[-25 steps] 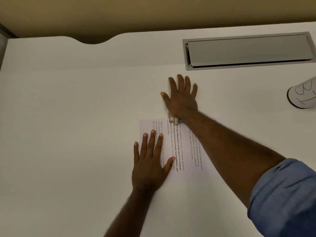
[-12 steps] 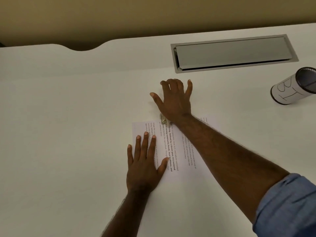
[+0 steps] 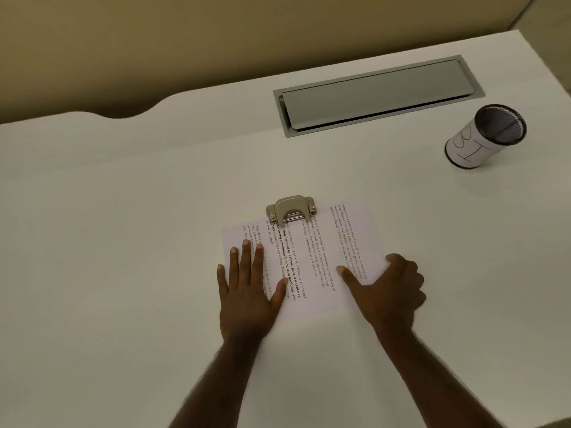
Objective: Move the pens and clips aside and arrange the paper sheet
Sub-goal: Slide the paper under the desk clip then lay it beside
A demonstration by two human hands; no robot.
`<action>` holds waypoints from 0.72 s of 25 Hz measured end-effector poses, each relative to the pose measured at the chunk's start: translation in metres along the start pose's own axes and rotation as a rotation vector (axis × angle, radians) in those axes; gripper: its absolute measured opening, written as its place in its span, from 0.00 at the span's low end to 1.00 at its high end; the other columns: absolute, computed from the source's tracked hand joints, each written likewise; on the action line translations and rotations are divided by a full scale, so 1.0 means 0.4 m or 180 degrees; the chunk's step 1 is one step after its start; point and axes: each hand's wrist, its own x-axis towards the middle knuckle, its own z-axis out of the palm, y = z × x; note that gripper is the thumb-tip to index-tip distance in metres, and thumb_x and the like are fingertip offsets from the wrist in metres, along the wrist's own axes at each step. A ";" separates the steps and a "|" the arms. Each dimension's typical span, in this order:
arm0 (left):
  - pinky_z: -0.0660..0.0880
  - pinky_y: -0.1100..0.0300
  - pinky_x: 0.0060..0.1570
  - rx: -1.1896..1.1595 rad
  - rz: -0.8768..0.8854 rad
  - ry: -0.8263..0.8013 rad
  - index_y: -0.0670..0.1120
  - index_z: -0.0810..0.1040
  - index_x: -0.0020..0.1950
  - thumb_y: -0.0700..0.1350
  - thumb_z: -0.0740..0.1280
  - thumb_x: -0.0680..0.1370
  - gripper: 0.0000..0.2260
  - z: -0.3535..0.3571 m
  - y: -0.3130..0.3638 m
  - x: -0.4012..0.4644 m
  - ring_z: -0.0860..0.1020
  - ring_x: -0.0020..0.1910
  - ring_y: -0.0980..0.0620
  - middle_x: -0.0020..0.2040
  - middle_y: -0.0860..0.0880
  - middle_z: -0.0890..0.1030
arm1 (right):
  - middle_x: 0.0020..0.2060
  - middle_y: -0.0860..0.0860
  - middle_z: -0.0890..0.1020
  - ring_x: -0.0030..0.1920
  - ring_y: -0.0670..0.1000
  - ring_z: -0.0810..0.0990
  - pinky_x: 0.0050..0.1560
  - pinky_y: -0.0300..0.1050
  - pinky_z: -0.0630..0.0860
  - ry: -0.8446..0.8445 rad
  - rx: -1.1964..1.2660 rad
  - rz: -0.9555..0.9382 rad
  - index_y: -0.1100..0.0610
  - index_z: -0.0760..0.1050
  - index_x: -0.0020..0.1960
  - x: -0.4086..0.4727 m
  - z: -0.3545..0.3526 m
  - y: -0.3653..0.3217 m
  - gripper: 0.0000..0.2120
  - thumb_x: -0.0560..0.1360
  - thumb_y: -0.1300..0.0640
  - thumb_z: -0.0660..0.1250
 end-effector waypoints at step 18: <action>0.40 0.45 0.76 -0.0021 0.0048 0.0040 0.55 0.40 0.77 0.69 0.46 0.76 0.35 0.003 -0.003 -0.004 0.38 0.77 0.52 0.79 0.53 0.43 | 0.48 0.53 0.83 0.48 0.56 0.80 0.51 0.54 0.78 -0.0918 0.1328 0.0904 0.57 0.76 0.50 0.078 -0.037 -0.006 0.31 0.56 0.37 0.77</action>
